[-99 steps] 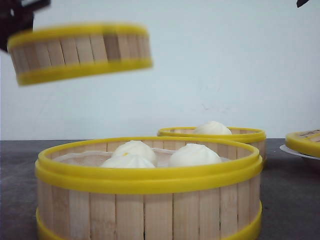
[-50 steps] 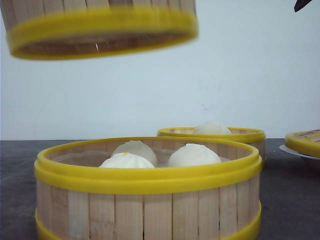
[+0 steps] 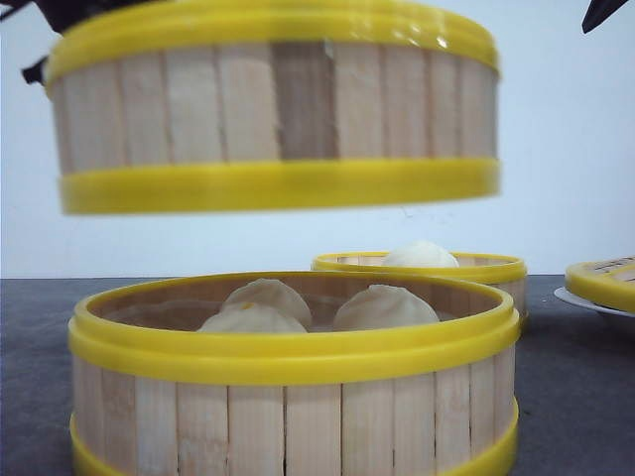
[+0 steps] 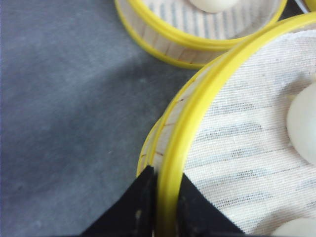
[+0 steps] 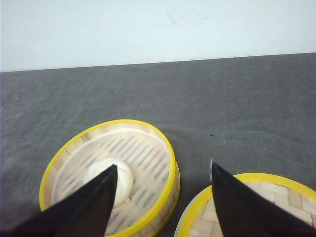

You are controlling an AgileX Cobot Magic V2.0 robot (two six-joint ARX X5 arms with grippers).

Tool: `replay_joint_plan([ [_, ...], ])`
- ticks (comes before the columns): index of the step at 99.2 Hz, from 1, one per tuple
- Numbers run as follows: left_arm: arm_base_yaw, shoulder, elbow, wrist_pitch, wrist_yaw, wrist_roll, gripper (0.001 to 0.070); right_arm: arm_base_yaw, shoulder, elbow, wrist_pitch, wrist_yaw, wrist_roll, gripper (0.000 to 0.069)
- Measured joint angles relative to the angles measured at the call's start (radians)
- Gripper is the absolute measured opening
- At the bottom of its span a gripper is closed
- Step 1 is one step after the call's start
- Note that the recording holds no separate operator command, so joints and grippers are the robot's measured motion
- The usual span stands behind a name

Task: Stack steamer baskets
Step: 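Lift the held basket and carry it over the nearest basket, then lower the basket onto the nearest basket and open the left gripper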

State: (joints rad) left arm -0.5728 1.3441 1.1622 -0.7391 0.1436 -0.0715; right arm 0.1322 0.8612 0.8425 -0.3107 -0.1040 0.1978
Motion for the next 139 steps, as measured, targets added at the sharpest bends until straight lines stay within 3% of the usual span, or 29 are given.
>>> replay_joint_plan([
  [40,-0.011,0.032,-0.063,0.096,-0.010,-0.003,0.0019,0.000,0.000,0.000,-0.014,0.000,0.000,0.0367],
  [112,-0.013,0.085,-0.089,0.105,-0.010,-0.004,0.0020,0.000,0.000,0.000,-0.015,0.000,0.000,0.0367],
  [119,-0.013,0.085,-0.089,0.107,-0.006,-0.011,0.0059,0.000,0.000,0.000,-0.015,0.000,0.000,0.0367],
  [132,-0.013,0.085,-0.088,0.121,-0.004,-0.020,0.0231,0.000,0.000,0.000,-0.015,-0.001,0.000,0.0367],
  [139,-0.012,0.080,-0.088,0.119,-0.015,-0.022,0.0267,0.000,0.000,0.000,-0.015,-0.006,0.000,0.0367],
])
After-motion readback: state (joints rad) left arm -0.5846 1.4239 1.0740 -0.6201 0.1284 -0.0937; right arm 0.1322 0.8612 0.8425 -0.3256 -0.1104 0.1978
